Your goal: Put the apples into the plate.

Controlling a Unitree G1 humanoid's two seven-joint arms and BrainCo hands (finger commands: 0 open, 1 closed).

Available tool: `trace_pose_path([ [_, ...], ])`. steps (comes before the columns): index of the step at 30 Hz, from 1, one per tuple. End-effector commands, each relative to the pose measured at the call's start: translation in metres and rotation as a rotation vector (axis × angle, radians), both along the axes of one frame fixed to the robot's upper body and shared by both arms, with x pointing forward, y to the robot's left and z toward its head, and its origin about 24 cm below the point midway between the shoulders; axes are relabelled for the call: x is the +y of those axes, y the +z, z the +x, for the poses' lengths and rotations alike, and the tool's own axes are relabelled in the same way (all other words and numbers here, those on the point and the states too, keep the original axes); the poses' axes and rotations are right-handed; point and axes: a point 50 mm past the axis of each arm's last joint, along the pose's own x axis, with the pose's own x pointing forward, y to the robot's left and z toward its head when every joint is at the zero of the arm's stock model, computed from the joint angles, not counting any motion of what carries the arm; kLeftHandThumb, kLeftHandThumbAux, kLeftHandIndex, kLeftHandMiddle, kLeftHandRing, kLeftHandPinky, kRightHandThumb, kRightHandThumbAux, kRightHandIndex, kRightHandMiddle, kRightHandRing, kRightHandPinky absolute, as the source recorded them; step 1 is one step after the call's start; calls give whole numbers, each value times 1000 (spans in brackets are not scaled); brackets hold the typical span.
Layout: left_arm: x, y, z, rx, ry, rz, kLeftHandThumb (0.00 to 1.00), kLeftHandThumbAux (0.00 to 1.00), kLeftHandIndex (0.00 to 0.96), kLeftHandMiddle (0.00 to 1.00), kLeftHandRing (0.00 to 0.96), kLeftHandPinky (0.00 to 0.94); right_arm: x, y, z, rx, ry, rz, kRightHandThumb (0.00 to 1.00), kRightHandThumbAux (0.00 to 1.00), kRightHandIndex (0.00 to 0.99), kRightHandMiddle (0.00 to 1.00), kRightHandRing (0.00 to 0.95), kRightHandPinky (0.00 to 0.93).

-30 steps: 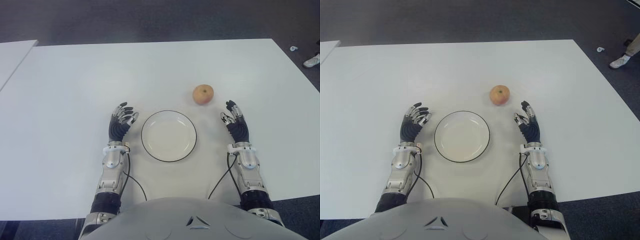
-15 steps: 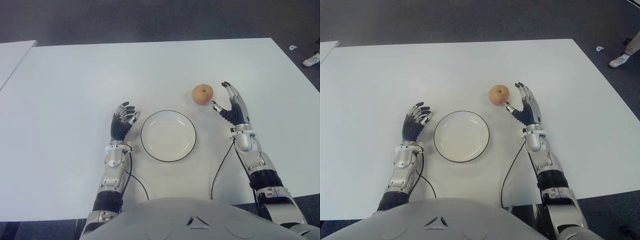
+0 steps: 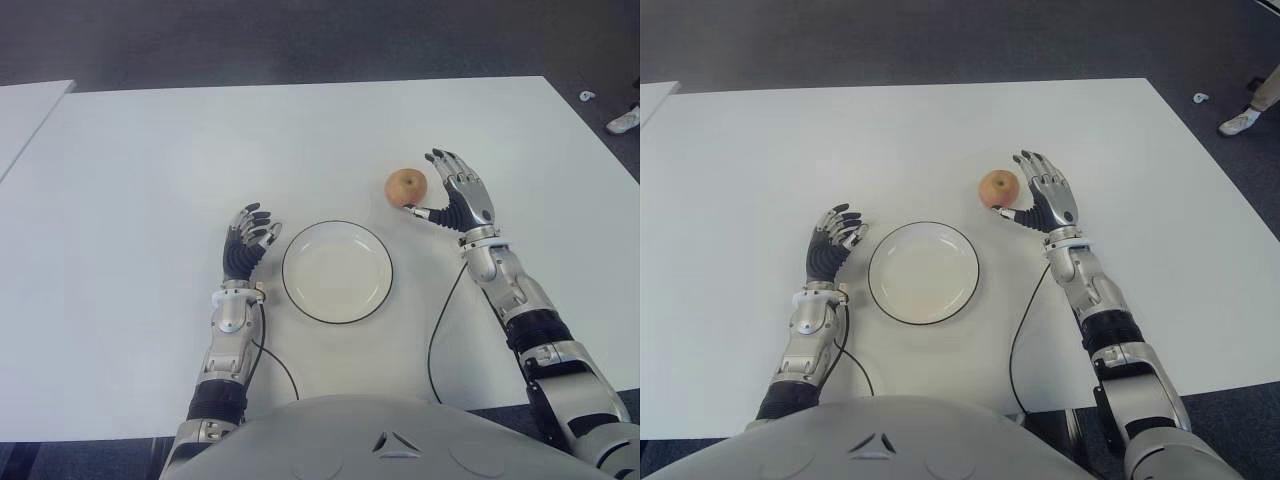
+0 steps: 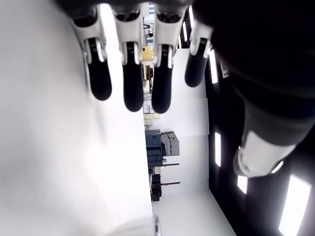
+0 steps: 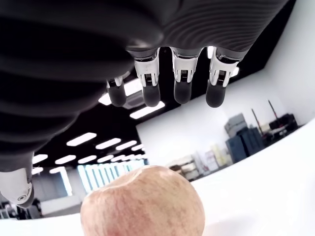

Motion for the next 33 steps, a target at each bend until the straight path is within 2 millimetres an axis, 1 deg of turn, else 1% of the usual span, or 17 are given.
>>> trace_pose_path([
  [1, -3, -10, -3, 58, -3, -9, 223, 663, 227, 326, 324, 312, 10, 9, 11, -13, 25, -86, 319, 484, 0, 9, 13, 53],
  [2, -3, -9, -3, 58, -3, -12, 224, 664, 227, 327, 324, 312, 13, 11, 15, -18, 36, -119, 320, 482, 0, 9, 12, 49],
  [4, -3, -9, -2, 58, -3, -14, 231, 667, 226, 325, 323, 311, 18, 15, 21, -25, 52, -177, 326, 445, 0, 7, 4, 20],
  [9, -4, -9, -2, 58, -8, -11, 222, 661, 223, 320, 319, 310, 31, 22, 36, -27, 104, -333, 306, 411, 0, 1, 0, 3],
  [16, -5, -10, -2, 58, -12, -4, 204, 648, 219, 322, 322, 314, 41, 27, 54, 11, 146, -452, 299, 357, 0, 0, 0, 0],
  [20, -6, -10, -2, 53, -12, -4, 208, 649, 220, 324, 323, 312, 43, 29, 65, 75, 163, -472, 290, 332, 0, 0, 0, 0],
  [23, -7, -9, -3, 48, -11, 0, 206, 648, 217, 323, 324, 311, 41, 29, 71, 116, 167, -471, 284, 324, 0, 0, 0, 0],
  [33, -3, -10, -10, 51, 2, 12, 217, 654, 221, 329, 329, 324, 33, 29, 78, 183, 176, -467, 271, 290, 0, 0, 0, 0],
])
